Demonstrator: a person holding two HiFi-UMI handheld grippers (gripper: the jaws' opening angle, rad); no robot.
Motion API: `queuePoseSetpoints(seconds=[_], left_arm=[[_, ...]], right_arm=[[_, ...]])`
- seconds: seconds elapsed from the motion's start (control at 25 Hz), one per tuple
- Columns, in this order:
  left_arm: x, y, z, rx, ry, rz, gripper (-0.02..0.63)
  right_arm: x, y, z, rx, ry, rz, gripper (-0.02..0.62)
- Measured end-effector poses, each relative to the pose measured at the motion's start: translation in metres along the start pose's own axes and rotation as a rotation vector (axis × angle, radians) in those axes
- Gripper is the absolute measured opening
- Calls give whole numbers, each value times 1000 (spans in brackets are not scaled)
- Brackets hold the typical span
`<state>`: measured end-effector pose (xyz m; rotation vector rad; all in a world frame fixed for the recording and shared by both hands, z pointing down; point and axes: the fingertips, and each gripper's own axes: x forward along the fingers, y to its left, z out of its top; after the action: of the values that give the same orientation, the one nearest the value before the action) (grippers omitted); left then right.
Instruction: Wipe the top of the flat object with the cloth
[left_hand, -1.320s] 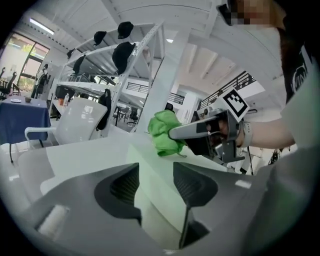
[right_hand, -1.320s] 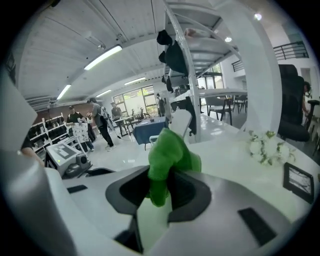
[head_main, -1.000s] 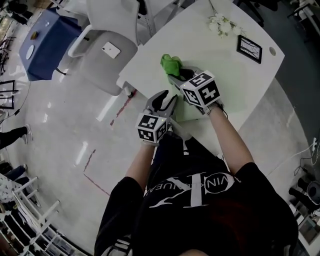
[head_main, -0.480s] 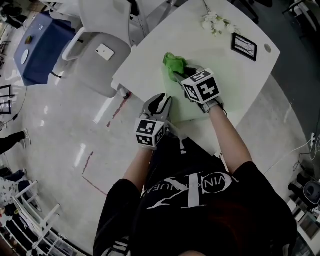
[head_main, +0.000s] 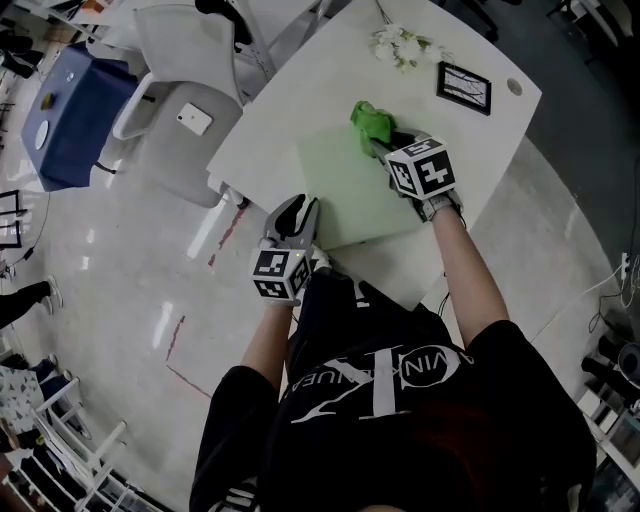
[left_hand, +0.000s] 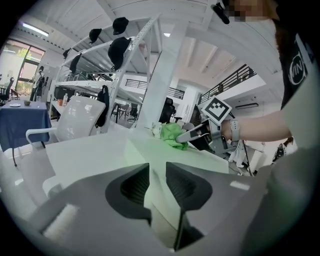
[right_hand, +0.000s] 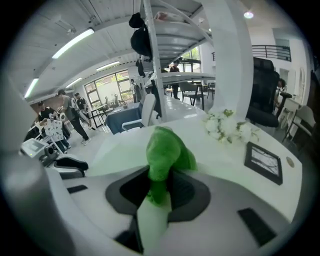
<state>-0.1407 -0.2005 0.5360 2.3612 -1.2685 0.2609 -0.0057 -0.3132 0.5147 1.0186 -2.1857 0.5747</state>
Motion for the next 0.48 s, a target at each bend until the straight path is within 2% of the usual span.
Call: queuePoseSetpoints(seconds=[0.48], left_arm=[[0,-1,3,-53,-19,51,112]], right_arm=[[-39,-87,-33,62,11,-130,102]])
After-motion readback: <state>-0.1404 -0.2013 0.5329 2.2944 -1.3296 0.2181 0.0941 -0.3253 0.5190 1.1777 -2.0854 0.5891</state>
